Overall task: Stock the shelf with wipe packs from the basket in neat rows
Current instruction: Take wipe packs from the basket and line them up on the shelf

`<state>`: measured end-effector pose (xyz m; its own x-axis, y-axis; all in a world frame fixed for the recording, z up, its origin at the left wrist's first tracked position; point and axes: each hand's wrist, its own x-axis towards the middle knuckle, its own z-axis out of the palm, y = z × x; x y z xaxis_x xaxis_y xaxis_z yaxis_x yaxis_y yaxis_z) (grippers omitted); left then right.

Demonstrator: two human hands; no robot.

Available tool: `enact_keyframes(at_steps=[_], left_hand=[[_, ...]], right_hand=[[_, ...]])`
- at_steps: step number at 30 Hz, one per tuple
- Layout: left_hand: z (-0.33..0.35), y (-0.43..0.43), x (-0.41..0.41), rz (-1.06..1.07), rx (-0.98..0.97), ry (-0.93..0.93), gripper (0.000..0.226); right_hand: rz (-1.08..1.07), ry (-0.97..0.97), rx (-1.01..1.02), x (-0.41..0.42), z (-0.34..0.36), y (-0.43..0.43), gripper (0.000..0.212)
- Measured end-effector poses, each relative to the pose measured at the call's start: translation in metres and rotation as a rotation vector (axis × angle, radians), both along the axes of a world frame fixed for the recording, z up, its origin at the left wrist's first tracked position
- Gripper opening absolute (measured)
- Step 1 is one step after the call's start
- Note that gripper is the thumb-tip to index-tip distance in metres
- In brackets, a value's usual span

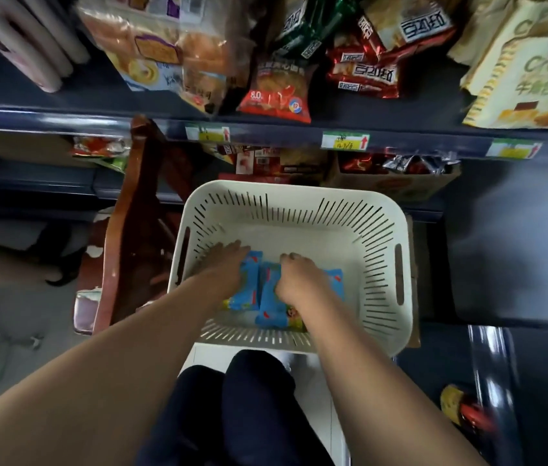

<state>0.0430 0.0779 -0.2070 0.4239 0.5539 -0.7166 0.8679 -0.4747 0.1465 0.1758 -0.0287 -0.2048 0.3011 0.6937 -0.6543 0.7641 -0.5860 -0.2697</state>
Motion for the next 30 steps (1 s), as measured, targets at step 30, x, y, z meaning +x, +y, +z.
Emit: enact_keyframes(at_steps=[30], left_hand=[[0.248, 0.044, -0.014, 0.362, -0.053, -0.764, 0.025]], right_hand=[[-0.940, 0.278, 0.750, 0.041, 0.267, -0.085, 0.024]])
